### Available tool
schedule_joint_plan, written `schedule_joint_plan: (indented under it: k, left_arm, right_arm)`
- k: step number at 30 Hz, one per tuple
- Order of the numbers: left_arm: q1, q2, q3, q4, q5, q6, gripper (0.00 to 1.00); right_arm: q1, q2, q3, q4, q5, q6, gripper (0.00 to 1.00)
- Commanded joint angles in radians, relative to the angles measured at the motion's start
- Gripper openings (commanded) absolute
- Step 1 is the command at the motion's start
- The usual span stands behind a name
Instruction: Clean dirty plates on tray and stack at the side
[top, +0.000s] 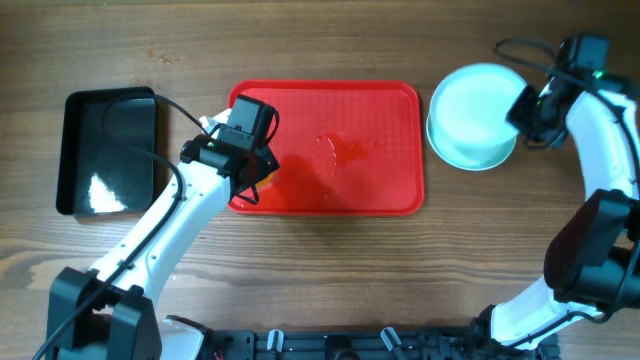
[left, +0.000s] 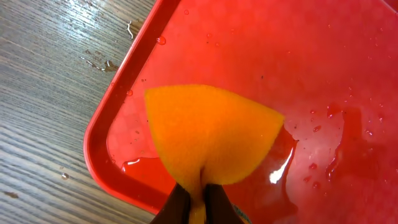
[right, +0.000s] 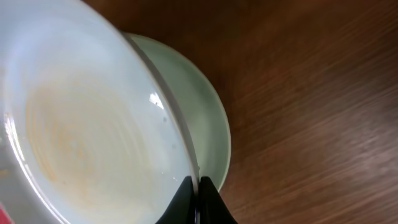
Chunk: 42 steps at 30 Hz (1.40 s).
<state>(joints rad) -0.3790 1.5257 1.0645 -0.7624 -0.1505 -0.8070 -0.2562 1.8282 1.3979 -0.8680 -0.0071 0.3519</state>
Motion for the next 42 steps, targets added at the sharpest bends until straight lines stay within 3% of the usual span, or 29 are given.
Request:
schedule_joint_plan:
  k: [1,3,6,7,9,15,18,21,28,32,42]
  left_arm:
    - [-0.005,-0.005,-0.008,0.001,0.004,-0.009,0.04]
    - [-0.005,-0.005,-0.008,0.002,0.004,-0.009,0.04]
    - [-0.005,-0.005,-0.008,0.002,0.004,-0.009,0.04]
    - [-0.005,-0.005,-0.008,0.002,0.004,-0.009,0.04]
    - [-0.005,-0.005,-0.008,0.002,0.004,-0.009,0.04]
    - [-0.006,-0.005,-0.008,0.011,0.005,-0.01,0.04]
    - [-0.005,-0.005,-0.008,0.019,0.005,-0.013,0.04]
    - [-0.005,-0.005,-0.008,0.019,0.005,-0.013,0.04]
    - [-0.012,-0.005,-0.017,0.01,0.003,-0.066,0.04]
    - [-0.012,-0.005,-0.019,0.006,0.003,-0.066,0.04]
    - [0.056,-0.046,-0.019,0.029,-0.043,-0.061,0.04]
  right_arm:
    - [0.004,-0.024,-0.067,0.05,-0.024,0.026,0.04]
    - [0.004,-0.022,-0.071,0.053,-0.024,0.026,0.12]
    - [0.004,-0.022,-0.071,0.053,-0.053,0.016,0.76]
    - [0.004,-0.022,-0.071,0.051,-0.074,0.004,0.85]
    - [0.004,-0.022,-0.071,0.051,-0.144,-0.035,0.94]
    - [0.044,-0.022,-0.071,0.053,-0.712,-0.197,0.95]
    - [0.13,-0.022,-0.071,0.056,-0.809,-0.213,0.95]
    - [0.241,-0.021,-0.071,0.058,-0.752,-0.206,0.95]
    - [0.594,-0.019,-0.071,0.13,-0.25,0.035,0.95]
    - [0.728,-0.019,-0.071,0.161,-0.116,0.127,1.0]
    - [0.862,-0.003,-0.071,0.236,0.011,0.205,1.0]
